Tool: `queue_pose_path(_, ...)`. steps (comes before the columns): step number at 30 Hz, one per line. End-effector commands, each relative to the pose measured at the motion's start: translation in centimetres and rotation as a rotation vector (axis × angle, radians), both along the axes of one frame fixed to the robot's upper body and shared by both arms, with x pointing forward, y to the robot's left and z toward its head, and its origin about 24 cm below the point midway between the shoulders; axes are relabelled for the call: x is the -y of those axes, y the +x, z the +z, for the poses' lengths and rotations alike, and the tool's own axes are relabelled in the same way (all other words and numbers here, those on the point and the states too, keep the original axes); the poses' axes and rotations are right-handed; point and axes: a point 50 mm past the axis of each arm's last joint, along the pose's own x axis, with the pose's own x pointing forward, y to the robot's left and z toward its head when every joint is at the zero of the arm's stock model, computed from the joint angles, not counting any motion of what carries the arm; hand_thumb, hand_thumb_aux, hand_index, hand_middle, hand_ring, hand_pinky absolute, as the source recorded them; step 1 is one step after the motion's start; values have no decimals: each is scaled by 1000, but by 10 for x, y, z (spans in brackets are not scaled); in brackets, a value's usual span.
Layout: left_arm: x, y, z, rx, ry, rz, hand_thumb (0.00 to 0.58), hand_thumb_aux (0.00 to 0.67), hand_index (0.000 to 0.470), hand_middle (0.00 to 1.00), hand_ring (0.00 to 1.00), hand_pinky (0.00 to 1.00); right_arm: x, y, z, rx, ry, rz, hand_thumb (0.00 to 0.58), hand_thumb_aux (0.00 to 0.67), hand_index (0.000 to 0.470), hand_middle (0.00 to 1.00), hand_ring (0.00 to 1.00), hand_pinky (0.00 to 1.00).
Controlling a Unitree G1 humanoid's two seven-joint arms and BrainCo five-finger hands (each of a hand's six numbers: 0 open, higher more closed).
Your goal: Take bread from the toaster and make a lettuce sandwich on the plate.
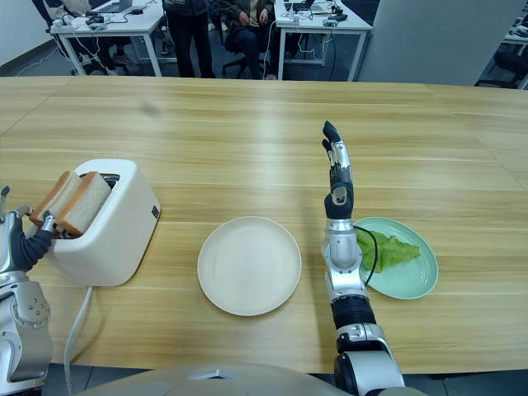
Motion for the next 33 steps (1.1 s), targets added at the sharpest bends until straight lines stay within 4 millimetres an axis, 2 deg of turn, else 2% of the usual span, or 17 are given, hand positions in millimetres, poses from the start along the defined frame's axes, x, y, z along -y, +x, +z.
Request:
queue_pose_path(1,1,1,-19,-82,-55,-13,580,670,460,0,0,0,0,1,2,8,5,2,0,0,0,0,0,0)
queue_pose_path(10,8,9,-15,-41,-48,-61,580,670,460,0,0,0,-3,3,0,-6,-4,2,0,0,0,0,0,0)
queue_pose_path(15,19,14,6,78,-9,-122,580,670,460,0,0,0,-5,3,-1,-12,-6,5,0,0,0,0,0,0)
queue_pose_path(16,21,15,11,106,1,-132,580,670,460,812,812,812,-5,3,-1,-12,-6,5,0,0,0,0,0,0)
queue_pose_path(17,22,15,16,130,7,-139,580,670,460,1000,1000,1000,-5,3,-1,-12,-6,4,0,0,0,0,0,0)
queue_pose_path(24,34,20,38,259,61,-196,580,670,460,1000,1000,1000,-6,3,-4,-23,-6,7,0,0,0,0,0,0)
queue_pose_path(33,36,26,46,304,85,-232,580,670,460,1000,1000,1000,-8,3,-6,-35,-9,7,0,0,0,0,0,0)
